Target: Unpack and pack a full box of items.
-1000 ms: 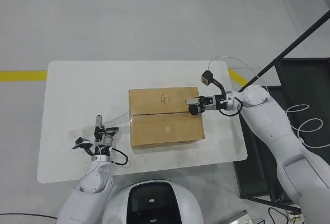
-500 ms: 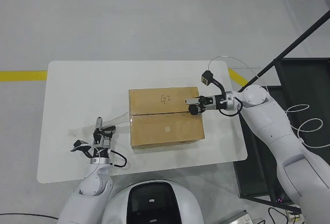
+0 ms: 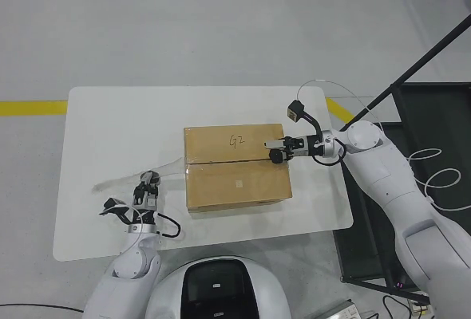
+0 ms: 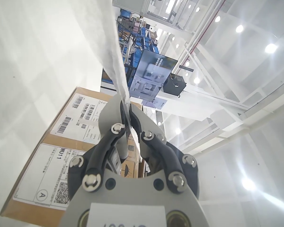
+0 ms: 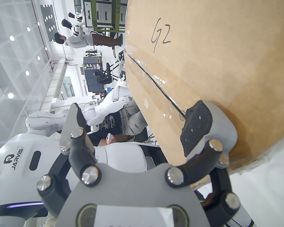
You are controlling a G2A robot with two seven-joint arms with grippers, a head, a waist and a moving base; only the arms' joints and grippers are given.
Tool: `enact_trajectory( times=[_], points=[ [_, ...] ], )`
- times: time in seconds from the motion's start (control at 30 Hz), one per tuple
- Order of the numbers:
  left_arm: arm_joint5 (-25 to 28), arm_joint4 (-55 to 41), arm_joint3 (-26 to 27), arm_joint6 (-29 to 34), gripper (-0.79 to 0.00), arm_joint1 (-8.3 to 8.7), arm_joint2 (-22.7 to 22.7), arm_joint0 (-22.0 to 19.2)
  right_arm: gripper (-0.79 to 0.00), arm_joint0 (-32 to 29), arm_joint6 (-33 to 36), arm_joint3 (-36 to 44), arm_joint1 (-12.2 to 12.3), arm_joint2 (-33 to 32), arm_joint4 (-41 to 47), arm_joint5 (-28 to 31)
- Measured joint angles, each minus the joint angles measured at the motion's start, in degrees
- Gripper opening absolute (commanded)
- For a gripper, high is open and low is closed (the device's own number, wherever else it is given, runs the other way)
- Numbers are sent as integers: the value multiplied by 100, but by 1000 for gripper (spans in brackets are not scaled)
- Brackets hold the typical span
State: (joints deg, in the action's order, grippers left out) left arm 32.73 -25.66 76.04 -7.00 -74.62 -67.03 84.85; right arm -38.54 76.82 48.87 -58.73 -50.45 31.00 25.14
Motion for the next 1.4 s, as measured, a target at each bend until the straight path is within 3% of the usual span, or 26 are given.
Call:
enact_trajectory(
  times=[0.23,0.47,0.83,1.13,1.4],
  points=[
    [119,140,230,13,-785,-26,-114,71,0,0,0,0,0,0,0,0],
    [203,579,929,-23,-785,-34,-236,227,0,0,0,0,0,0,0,0],
    [-397,1420,1693,130,-785,-71,-163,124,0,0,0,0,0,0,0,0],
    [-1163,2283,1606,193,-785,-132,128,-155,0,0,0,0,0,0,0,0],
    [-1491,3084,1498,154,-785,-181,410,-235,0,0,0,0,0,0,0,0]
  ],
)
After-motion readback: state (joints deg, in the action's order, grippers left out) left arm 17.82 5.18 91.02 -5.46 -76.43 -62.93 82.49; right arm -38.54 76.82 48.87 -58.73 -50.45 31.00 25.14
